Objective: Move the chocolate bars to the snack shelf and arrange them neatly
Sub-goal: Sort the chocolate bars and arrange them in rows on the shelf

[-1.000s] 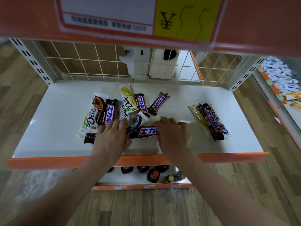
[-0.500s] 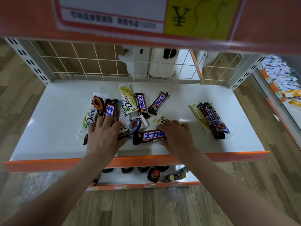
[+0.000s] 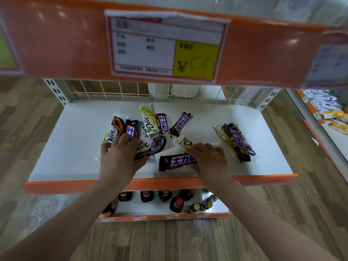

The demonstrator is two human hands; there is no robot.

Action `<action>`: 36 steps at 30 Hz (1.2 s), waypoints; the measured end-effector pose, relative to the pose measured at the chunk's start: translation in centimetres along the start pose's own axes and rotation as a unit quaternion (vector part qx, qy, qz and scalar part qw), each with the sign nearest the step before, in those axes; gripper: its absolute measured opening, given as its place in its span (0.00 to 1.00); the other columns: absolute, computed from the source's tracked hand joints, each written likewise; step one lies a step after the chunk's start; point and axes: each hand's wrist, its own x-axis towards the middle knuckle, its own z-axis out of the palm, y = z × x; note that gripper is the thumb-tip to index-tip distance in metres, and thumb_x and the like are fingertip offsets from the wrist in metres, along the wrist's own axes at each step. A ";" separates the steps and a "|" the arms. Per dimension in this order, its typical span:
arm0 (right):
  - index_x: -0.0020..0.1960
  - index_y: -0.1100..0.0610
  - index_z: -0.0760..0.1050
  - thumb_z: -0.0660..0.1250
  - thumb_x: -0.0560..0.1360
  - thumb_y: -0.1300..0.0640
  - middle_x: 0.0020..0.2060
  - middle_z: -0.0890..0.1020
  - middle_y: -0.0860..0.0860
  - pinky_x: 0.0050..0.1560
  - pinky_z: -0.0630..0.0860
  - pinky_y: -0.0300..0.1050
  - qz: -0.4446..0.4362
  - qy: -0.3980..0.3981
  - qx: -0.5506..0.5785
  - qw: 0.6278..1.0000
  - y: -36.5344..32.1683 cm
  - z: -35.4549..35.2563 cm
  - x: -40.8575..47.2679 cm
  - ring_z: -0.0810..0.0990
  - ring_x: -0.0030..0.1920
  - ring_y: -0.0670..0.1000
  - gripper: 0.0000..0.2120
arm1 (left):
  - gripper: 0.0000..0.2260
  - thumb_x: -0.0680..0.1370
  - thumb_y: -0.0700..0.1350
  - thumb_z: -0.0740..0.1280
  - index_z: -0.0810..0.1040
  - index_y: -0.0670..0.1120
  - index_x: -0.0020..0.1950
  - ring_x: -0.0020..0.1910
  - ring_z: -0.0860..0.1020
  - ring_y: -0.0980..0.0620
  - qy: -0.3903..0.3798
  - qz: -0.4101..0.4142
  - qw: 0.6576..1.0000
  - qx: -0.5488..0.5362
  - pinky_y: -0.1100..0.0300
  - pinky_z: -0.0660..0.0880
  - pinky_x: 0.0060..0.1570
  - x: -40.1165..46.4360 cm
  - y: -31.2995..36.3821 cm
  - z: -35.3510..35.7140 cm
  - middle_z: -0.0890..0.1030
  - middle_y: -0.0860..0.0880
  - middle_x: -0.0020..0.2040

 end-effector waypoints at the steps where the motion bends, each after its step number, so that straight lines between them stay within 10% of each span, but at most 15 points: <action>1: 0.66 0.49 0.71 0.65 0.76 0.50 0.62 0.75 0.48 0.62 0.61 0.47 -0.001 0.008 0.001 1.000 0.0 -0.5 -0.4 0.71 0.62 0.52 0.19 | 0.18 0.71 0.54 0.71 0.78 0.47 0.57 0.55 0.73 0.43 0.004 0.000 1.000 0.000 0.49 0.64 0.52 -0.1 0.3 -0.5 0.76 0.46 0.53; 36: 0.63 0.43 0.72 0.65 0.75 0.47 0.56 0.76 0.43 0.58 0.64 0.49 0.014 0.111 0.013 0.994 -2.9 -22.1 -21.0 0.72 0.59 0.49 0.17 | 0.22 0.73 0.60 0.65 0.72 0.56 0.65 0.58 0.68 0.55 0.062 0.098 0.993 -0.016 0.58 0.56 0.55 -14.8 10.9 -25.2 0.71 0.56 0.56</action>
